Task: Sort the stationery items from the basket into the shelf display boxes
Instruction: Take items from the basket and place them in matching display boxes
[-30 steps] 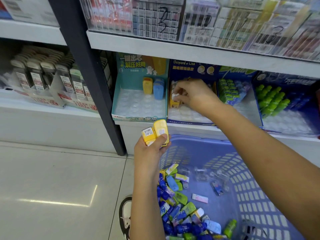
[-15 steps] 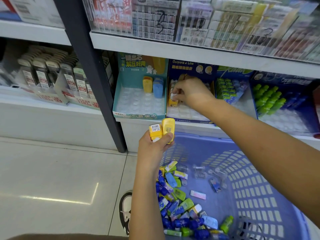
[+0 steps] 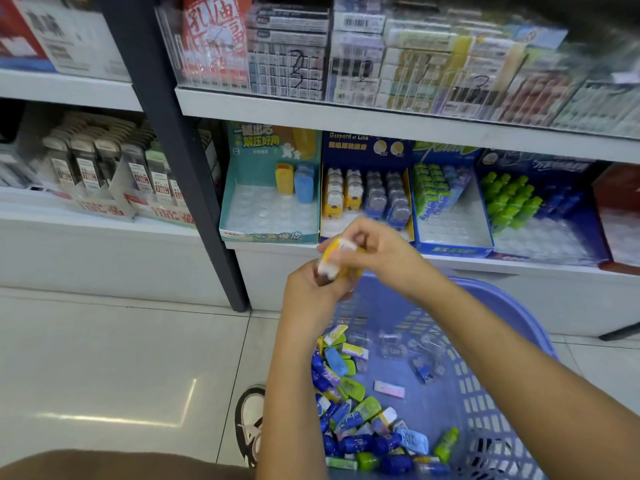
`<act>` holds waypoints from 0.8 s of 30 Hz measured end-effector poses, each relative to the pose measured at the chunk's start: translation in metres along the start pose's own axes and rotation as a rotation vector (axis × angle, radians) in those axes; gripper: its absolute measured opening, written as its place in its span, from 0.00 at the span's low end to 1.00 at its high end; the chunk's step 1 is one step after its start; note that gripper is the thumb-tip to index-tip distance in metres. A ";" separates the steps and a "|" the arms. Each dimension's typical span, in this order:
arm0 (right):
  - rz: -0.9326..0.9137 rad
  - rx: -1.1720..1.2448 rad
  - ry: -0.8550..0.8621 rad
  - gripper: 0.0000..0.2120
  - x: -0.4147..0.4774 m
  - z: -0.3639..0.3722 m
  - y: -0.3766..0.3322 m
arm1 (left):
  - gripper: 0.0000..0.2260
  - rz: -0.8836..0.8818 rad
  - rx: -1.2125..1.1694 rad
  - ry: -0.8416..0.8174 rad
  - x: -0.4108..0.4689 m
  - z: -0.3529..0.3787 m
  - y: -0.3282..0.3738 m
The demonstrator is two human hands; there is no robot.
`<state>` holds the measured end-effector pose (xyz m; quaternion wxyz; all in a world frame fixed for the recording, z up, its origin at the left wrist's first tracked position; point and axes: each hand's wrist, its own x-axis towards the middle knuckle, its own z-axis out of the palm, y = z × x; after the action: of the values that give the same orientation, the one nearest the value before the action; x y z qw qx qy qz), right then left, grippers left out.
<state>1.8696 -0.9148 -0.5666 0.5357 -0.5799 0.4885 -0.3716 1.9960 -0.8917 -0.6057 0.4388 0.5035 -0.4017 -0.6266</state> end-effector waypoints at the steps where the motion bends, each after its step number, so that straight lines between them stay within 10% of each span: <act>1: -0.023 0.214 0.051 0.06 0.001 -0.004 0.000 | 0.07 -0.005 -0.039 0.005 0.000 0.000 0.000; 5: -0.048 0.764 0.273 0.06 0.005 -0.028 -0.003 | 0.09 -0.035 -0.177 0.045 -0.002 0.001 0.001; 12: 0.157 0.708 0.144 0.17 0.024 -0.059 0.001 | 0.05 -0.042 -0.405 0.109 -0.004 -0.002 0.004; 18: 0.045 -0.500 0.409 0.13 0.058 -0.067 -0.013 | 0.04 -0.058 -0.479 0.174 -0.001 -0.005 0.000; 24: -0.036 -1.028 0.214 0.12 0.080 -0.058 -0.014 | 0.04 -0.045 -0.495 0.198 0.006 -0.010 -0.005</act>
<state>1.8368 -1.0076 -0.5512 0.1229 -0.7350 0.6497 -0.1502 2.0046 -0.8963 -0.6137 0.5715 0.4485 -0.1801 -0.6632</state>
